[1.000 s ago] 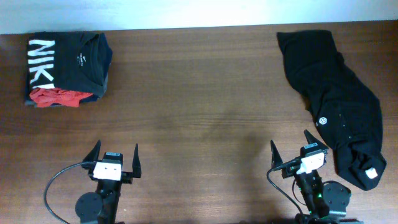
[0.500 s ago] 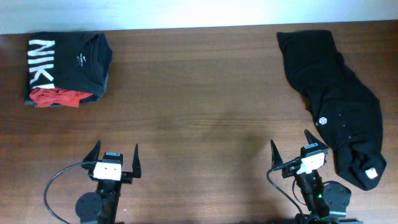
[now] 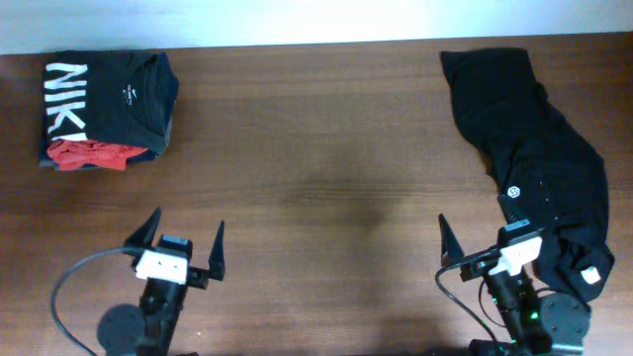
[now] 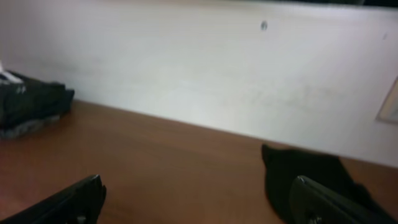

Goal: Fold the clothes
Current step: 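Reach right gripper to the crumpled black t-shirt and grasp it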

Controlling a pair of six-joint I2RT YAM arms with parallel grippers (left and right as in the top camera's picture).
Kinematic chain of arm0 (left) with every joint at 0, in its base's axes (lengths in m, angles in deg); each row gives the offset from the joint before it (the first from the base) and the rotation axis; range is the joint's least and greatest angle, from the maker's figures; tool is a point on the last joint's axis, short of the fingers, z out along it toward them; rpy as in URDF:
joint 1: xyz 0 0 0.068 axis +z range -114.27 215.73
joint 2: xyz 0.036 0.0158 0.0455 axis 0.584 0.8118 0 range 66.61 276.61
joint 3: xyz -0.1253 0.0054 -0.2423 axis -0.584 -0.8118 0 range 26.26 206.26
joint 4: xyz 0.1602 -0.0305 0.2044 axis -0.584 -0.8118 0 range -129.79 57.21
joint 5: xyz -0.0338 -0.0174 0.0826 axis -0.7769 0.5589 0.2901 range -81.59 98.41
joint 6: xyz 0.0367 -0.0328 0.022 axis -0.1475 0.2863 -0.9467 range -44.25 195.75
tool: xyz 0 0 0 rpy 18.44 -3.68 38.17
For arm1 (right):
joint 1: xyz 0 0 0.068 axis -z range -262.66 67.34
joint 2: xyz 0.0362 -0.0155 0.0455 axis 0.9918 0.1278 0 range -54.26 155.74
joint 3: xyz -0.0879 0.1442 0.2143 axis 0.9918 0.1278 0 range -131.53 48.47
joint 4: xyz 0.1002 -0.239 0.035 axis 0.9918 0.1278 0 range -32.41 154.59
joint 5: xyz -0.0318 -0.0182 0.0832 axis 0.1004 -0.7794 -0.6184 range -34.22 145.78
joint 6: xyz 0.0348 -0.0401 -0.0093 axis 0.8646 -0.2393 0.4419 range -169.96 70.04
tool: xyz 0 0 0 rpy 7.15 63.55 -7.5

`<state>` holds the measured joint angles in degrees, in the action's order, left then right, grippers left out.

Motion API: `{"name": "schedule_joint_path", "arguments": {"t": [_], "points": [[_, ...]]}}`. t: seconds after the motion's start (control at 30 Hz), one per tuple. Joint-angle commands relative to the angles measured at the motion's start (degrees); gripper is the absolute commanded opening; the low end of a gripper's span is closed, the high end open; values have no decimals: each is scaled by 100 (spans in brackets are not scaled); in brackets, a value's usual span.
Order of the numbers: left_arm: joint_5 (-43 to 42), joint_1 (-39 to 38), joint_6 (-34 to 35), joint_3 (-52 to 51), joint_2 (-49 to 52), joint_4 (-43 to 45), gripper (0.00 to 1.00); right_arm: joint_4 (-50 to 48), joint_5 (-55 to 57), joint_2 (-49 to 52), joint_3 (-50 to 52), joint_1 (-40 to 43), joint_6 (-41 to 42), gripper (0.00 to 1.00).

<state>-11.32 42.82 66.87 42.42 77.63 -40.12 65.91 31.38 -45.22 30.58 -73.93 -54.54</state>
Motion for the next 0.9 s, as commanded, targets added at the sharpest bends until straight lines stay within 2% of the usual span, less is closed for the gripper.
{"name": "schedule_joint_path", "arguments": {"t": [0.0, 0.13, 0.17, 0.3, 0.47, 0.6, 0.7, 0.83, 0.87], "points": [[-116, 20, 72, 592, 796, -33, 99, 203, -48, 767, -758, -46, 52, 99], [-247, 20, 70, 1453, 1926, -437, 99, 837, -48, 1895, -1794, -46, 44, 99], [-306, 20, 70, 1888, 2430, -719, 99, 1316, -42, 2498, -2415, -42, 20, 99], [-531, 20, 66, 3202, 3821, -1733, 99, 2568, -46, 3810, -3827, -37, -249, 99], [-713, -68, 61, 4861, 5440, -3174, 99, 3773, -48, 5423, -5292, -37, -249, 99], [-804, -396, 66, 5825, 6561, -3735, 99, 3777, -44, 6260, -5486, 20, -205, 99], [-1080, -573, 68, 5952, 7012, -3550, 99, 3821, -46, 6841, -5486, 337, 39, 99], [-1333, -754, 61, 5952, 7549, -3211, 99, 3797, 90, 7691, -5486, 1204, 527, 99], [-1333, -785, 57, 5952, 7619, -3182, 99, 3751, 146, 7914, -5486, 1419, 549, 92]]}}
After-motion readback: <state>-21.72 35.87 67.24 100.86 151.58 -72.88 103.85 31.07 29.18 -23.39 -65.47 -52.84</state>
